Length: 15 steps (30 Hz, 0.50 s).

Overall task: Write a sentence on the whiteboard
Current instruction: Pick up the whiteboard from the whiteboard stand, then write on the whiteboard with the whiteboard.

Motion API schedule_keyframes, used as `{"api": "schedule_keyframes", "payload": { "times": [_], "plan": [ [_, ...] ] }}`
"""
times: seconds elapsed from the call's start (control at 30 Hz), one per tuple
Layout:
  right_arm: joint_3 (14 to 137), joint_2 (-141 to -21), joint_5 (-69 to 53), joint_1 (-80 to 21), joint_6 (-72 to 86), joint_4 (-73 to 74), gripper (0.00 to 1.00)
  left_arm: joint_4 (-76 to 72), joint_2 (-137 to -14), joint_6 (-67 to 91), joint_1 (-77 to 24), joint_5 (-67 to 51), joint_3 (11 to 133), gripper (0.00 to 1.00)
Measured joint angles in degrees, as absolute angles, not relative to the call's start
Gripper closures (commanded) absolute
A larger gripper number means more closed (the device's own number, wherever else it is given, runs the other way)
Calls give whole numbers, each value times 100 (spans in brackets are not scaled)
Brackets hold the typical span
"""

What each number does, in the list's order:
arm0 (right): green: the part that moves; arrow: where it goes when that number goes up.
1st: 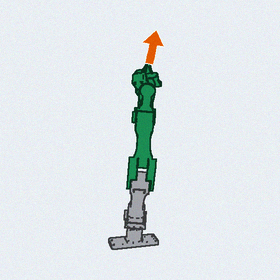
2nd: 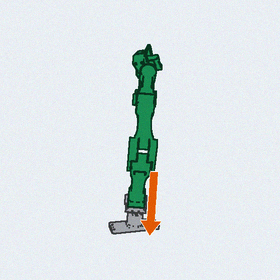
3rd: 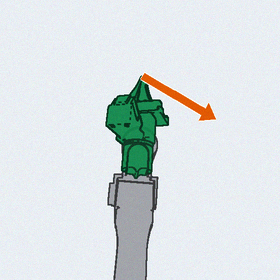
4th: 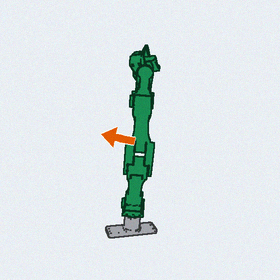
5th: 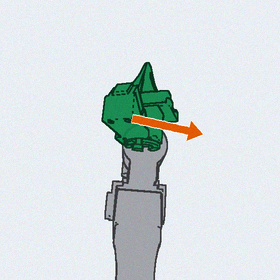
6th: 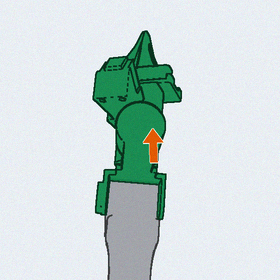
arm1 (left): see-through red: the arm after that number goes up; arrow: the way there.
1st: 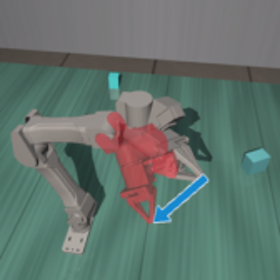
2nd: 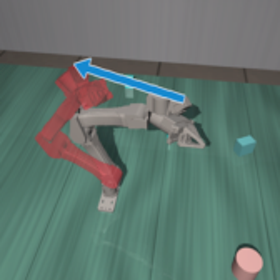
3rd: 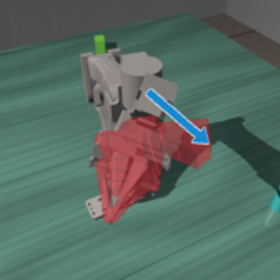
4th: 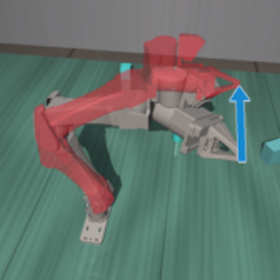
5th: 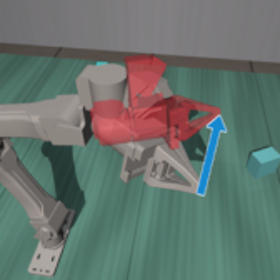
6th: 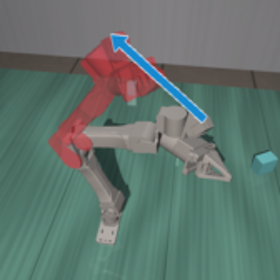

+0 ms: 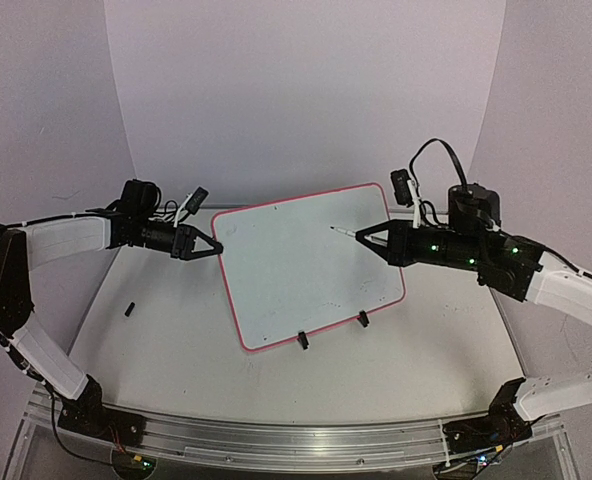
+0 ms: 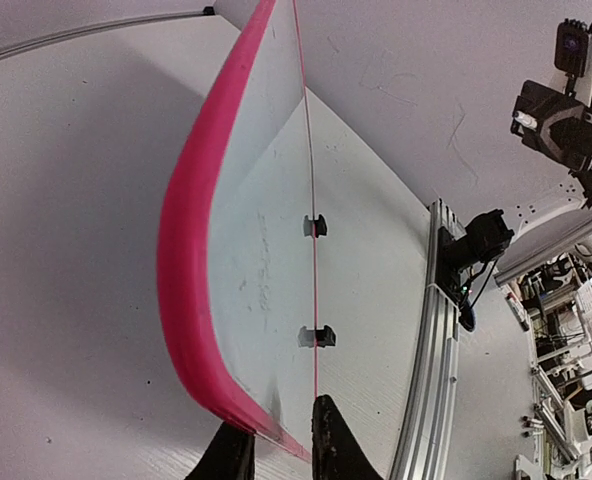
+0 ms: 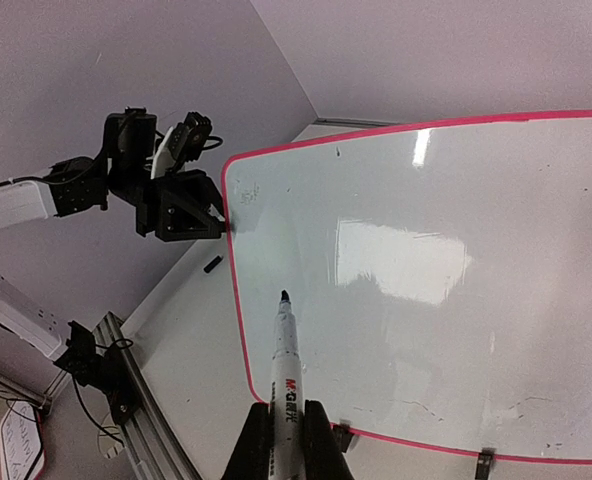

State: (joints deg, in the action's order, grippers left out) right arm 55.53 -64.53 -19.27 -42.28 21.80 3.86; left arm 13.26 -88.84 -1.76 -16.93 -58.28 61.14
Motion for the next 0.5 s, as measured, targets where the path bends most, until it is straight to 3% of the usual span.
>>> {"api": "schedule_keyframes", "payload": {
  "times": [0.17,0.5],
  "plan": [
    [5612,-6737,-1876,-4397,2182,143,100,1431,-8884,-268,-1680,-5824,6114,100],
    [5745,-7638,-1990,-4692,2408,-915,100,1774,-8766,-582,-1693,-5874,6095,100]
  ]
}}
